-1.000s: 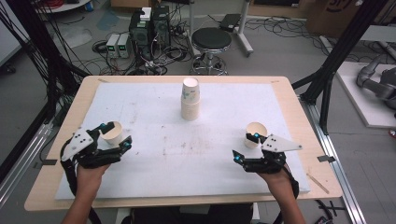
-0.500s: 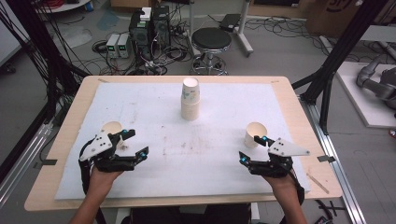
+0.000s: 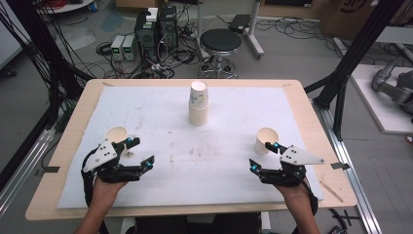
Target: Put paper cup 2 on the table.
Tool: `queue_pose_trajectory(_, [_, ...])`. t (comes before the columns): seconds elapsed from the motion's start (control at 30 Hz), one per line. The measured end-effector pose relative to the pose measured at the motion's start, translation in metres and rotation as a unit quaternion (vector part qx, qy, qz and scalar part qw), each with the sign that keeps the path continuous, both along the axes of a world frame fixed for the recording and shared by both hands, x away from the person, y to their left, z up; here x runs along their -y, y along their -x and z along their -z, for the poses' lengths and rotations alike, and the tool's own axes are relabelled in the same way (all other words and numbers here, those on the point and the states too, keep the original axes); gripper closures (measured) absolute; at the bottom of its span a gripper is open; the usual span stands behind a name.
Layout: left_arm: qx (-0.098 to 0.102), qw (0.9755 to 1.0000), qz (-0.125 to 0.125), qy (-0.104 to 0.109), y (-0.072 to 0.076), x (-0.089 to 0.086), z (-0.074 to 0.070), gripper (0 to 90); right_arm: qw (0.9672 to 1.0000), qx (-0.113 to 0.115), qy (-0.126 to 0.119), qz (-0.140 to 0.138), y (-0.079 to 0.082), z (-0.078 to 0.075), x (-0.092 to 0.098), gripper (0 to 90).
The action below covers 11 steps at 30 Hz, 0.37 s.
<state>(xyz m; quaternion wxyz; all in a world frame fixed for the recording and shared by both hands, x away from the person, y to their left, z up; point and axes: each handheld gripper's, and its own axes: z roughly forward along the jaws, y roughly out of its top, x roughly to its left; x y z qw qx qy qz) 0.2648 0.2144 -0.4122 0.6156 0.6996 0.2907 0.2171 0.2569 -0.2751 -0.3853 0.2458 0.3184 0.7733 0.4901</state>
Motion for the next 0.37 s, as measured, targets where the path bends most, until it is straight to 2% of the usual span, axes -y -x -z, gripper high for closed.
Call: queue_pose_trajectory(0.37, [-0.004, 1.0, -0.005, -0.005, -0.0016, 0.001, 0.0032, 17.0, 1.0, 0.0, -0.004, -0.003, -0.0007, 0.0009, 0.0015, 21.2])
